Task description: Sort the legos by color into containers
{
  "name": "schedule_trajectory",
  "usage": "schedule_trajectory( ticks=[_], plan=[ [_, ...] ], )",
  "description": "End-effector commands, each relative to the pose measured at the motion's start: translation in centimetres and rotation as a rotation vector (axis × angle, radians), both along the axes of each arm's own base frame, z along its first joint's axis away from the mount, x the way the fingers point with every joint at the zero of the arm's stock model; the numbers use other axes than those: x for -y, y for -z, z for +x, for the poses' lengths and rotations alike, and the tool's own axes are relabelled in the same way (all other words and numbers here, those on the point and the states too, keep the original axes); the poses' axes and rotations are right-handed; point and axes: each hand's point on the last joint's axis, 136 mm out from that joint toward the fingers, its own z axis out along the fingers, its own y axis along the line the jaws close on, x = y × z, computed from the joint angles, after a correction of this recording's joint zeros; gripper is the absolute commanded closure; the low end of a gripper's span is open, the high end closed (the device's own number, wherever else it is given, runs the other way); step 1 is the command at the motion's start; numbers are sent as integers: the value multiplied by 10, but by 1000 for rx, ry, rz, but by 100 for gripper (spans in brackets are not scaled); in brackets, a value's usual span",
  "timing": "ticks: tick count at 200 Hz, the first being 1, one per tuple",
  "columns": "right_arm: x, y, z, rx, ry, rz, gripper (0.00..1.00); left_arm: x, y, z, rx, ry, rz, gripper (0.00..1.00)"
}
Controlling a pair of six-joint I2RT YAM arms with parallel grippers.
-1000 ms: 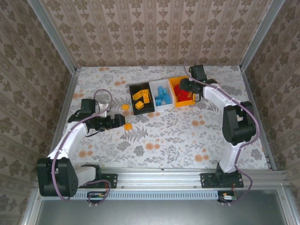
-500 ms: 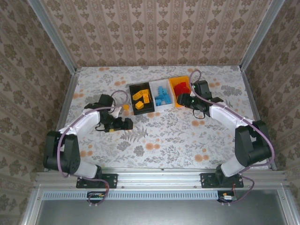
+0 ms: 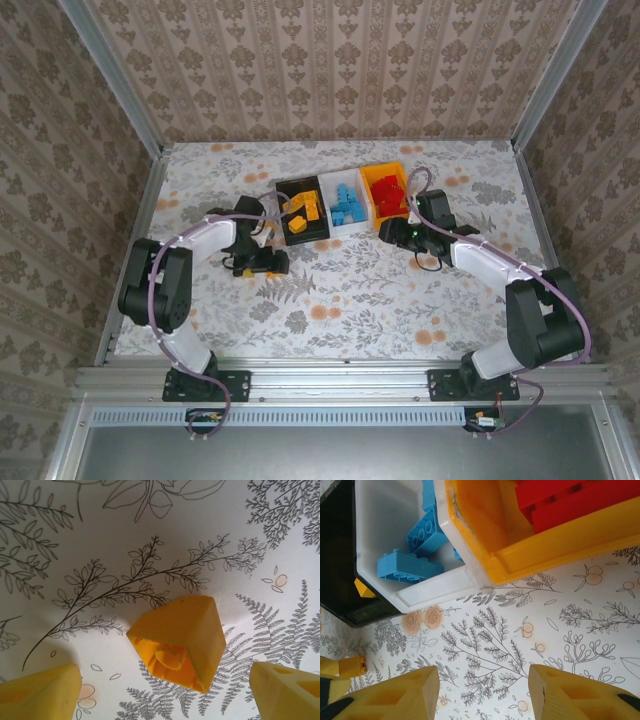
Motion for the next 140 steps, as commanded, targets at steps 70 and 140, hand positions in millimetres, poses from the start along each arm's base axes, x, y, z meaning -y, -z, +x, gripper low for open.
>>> schedule_trajectory(
  ticks=[70,140],
  plan=[
    [-7,0,-3,9,-15,44,49,19,11,9,-35,-6,-45,30],
    [-4,1,-9,2,-3,36,49,36,-3,16,8,-18,-154,45]
  ],
)
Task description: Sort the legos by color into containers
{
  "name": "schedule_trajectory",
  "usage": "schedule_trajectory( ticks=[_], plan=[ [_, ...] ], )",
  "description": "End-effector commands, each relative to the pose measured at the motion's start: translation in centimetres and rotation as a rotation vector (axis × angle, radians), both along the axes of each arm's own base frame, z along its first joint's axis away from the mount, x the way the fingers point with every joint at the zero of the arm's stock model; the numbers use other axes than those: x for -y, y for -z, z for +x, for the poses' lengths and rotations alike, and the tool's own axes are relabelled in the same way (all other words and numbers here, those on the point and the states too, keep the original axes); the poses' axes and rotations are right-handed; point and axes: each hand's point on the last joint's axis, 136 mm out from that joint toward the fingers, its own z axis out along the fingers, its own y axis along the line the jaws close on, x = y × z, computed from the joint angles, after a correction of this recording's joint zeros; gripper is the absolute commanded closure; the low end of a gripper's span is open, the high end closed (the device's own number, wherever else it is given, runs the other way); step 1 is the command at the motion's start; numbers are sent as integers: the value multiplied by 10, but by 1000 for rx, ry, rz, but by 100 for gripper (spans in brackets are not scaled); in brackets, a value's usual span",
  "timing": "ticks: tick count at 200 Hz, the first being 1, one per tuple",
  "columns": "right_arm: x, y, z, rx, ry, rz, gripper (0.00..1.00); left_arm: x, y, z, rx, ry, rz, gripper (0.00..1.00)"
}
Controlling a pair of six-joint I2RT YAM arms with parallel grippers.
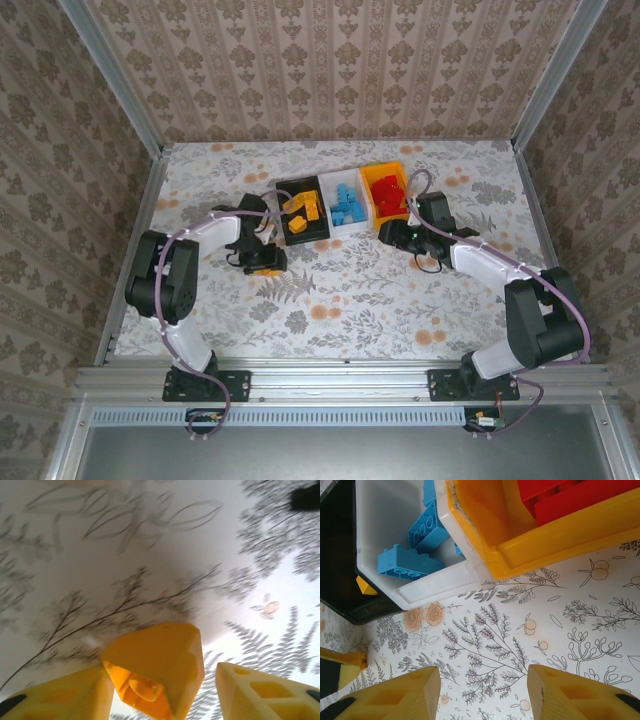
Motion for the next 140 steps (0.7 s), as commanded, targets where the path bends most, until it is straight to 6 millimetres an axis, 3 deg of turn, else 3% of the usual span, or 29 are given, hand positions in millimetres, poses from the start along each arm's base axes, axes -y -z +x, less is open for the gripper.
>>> schedule_trajectory(
  ticks=[1,78,104,140],
  plan=[
    [-2,-4,-6,5,0,20,49,20,-7,5,24,6,-104,45],
    [-3,-2,-11,-3,1,16,49,26,-27,5,68,2,-169,53],
    [-3,-2,-12,-4,4,19,49,26,-19,1,27,14,-161,39],
    [-2,-3,-13,-1,5,16,49,21,-7,-3,4,15,-122,38]
  ],
)
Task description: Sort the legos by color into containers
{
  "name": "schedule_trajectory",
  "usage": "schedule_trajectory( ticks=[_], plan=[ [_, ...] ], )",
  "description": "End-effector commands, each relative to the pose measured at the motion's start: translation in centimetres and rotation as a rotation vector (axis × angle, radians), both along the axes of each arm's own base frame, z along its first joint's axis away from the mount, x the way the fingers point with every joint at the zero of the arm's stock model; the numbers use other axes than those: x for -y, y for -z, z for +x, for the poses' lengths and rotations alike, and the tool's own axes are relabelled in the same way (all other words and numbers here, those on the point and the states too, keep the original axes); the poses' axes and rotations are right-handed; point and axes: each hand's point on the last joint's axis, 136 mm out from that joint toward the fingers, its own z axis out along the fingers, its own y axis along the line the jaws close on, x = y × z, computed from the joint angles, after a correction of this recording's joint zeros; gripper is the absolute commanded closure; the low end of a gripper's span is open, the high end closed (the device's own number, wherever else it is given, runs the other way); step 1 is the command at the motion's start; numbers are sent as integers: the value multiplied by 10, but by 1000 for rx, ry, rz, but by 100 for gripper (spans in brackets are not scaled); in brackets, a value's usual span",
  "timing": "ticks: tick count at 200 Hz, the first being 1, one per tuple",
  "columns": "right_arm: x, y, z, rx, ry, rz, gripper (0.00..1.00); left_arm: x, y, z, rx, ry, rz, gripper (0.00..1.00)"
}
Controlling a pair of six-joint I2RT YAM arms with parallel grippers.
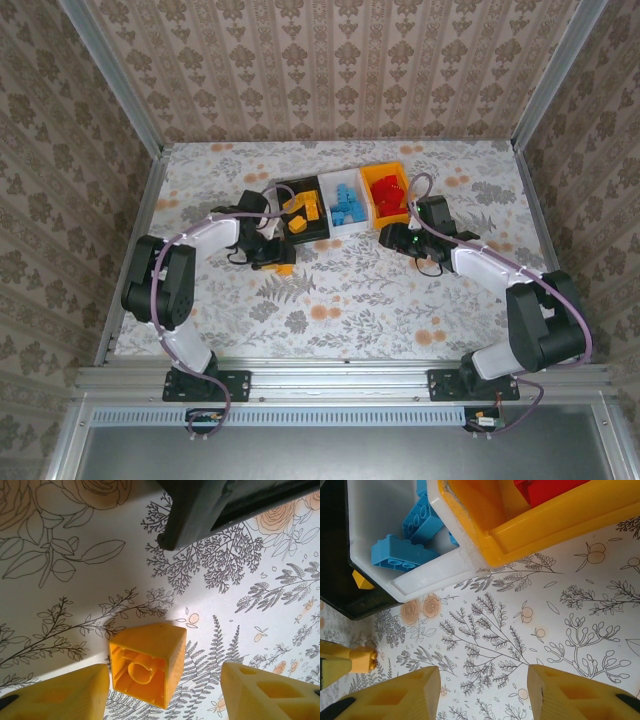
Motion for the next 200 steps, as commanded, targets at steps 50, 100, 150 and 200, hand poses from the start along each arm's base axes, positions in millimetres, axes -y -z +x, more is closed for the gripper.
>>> schedule_trajectory(
  ticks=[50,100,150,200],
  plan=[
    [-1,-3,-4,11,0,7,49,4,14,-8,-49,45,57,42],
    [-1,-2,-4,8,-1,9,49,6,20,-11,-70,54,66,52],
    [-1,-4,-4,11,-1,10,50,13,0,-6,-30,44,0,57],
    [-1,-5,-7,11,-3,10,49,15,-32,1,12,-31,-154,58]
  ],
)
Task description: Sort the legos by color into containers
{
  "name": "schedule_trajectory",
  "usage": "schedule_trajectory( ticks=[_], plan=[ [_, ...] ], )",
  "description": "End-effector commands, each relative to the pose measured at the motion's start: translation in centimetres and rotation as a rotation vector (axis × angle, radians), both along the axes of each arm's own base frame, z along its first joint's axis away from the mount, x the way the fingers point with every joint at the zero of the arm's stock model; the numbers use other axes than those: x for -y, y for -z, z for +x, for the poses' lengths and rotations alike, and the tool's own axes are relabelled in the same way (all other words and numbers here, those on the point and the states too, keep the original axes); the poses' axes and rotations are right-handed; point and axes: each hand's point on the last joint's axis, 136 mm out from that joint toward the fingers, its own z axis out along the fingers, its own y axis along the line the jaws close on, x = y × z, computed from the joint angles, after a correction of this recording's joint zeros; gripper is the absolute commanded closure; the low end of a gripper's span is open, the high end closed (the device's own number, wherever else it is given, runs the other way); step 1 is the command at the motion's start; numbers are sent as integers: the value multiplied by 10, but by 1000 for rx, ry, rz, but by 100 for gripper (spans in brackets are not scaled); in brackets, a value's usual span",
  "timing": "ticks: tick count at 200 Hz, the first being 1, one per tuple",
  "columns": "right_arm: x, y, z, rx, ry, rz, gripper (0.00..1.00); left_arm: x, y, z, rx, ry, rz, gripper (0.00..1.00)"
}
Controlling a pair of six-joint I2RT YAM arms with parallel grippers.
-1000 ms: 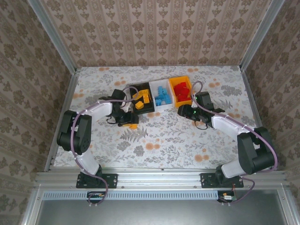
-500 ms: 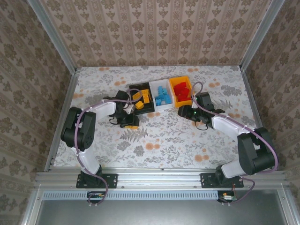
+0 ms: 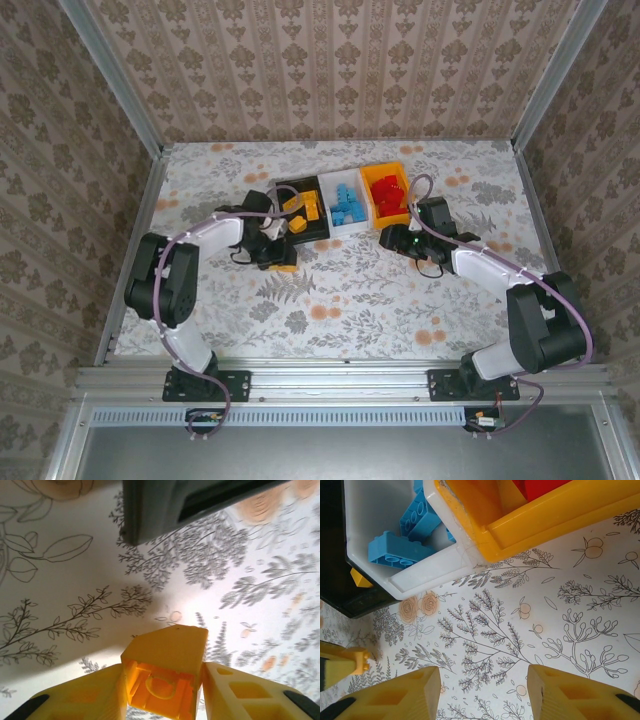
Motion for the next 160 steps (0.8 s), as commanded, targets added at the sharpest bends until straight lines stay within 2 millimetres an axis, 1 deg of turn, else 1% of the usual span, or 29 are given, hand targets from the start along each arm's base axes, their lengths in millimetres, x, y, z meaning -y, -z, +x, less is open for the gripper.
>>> schedule_trajectory(
  ticks=[1,27,47,54,78,93,106,122,139,140,142,160],
  plan=[
    [-2,-7,-4,17,-6,10,49,4,-27,3,25,-48,-113,58],
    [-3,-3,-7,7,-7,12,49,5,-49,10,57,-87,-196,57],
    [-2,1,-9,-1,-3,16,50,5,-68,22,96,-116,-237,57],
    [-2,3,-10,-5,-2,16,50,10,-78,25,101,-111,-278,57],
    [-3,8,-14,-17,-3,21,49,13,-104,48,156,-131,-320,57],
    [-4,10,-17,-23,-4,26,49,13,-113,64,178,-141,-324,56],
    [-5,11,-19,-24,-5,26,49,14,-117,80,193,-145,-325,56],
    [-6,15,-24,-35,-8,23,49,16,-118,98,200,-146,-314,56],
    [-7,22,-30,-53,-12,14,49,19,-113,116,195,-144,-295,56],
    [-7,17,-30,-39,-11,18,49,19,-113,117,195,-144,-294,56],
    [-7,14,-31,-29,-13,21,49,20,-113,118,195,-143,-293,56],
    [-6,17,-37,-34,-9,17,49,24,-108,132,186,-137,-280,53]
  ],
)
